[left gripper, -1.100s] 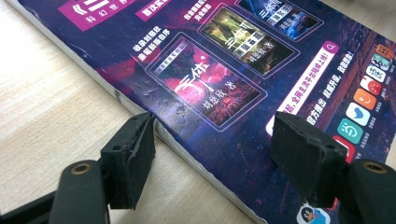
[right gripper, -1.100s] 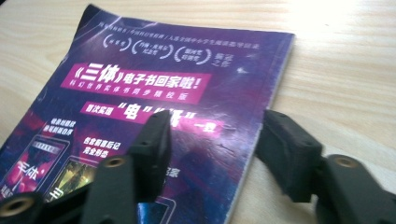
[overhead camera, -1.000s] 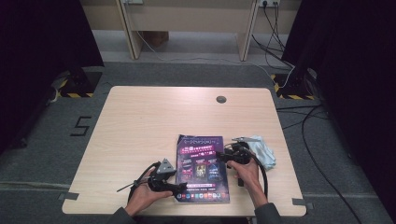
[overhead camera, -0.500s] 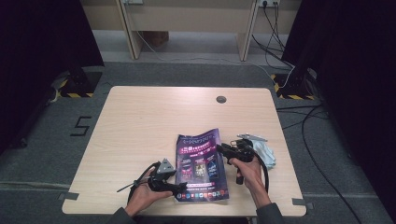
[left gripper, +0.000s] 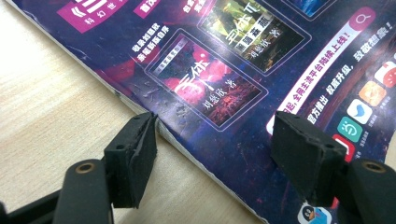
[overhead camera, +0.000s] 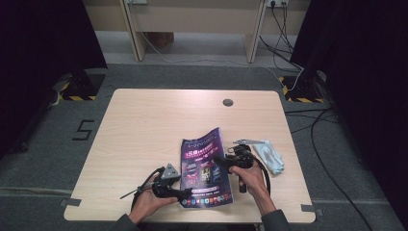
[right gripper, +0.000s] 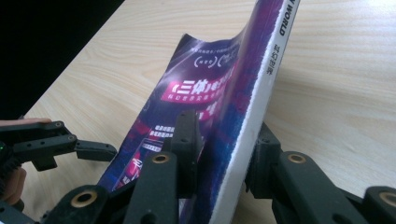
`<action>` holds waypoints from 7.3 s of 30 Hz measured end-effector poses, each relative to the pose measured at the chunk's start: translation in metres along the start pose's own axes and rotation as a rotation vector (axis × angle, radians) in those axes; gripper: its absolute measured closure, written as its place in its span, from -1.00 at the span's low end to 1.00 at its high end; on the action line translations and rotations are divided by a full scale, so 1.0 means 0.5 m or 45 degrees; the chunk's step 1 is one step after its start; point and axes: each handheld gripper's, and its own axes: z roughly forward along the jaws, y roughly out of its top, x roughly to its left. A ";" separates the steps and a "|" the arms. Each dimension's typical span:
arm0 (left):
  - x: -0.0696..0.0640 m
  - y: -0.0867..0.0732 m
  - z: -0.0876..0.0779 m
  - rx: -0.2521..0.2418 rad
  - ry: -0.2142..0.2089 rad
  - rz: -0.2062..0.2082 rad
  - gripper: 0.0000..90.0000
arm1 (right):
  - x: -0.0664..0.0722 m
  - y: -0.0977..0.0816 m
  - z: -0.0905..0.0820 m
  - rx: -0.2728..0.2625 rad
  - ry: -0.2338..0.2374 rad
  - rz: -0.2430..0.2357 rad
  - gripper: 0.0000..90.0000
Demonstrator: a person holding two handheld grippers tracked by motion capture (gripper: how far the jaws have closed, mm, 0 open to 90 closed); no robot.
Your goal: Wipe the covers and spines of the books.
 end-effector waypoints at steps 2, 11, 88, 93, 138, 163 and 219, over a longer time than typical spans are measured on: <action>0.000 0.000 0.000 -0.001 0.000 0.002 -0.32 | -0.003 0.001 -0.001 0.006 0.001 0.002 0.55; 0.000 -0.001 0.000 -0.002 0.002 0.002 -0.32 | -0.014 0.002 -0.003 0.035 -0.032 -0.007 0.48; 0.071 -0.051 -0.068 0.013 0.077 -0.022 -0.37 | 0.149 0.273 -0.007 0.340 -0.489 -0.736 0.84; 0.070 -0.051 -0.068 0.016 0.081 -0.017 -0.36 | 0.192 0.268 0.012 0.406 -0.396 -0.751 0.84; 0.101 -0.051 -0.080 0.022 0.145 -0.120 -0.35 | 0.191 0.093 0.102 0.561 0.009 -0.641 0.72; 0.109 -0.054 -0.086 0.023 0.165 -0.147 -0.35 | 0.140 0.015 0.132 0.483 0.188 -0.413 0.22; 0.037 -0.029 -0.032 -0.034 0.058 -0.015 -0.28 | -0.064 0.015 0.004 0.248 -0.384 -0.284 -0.30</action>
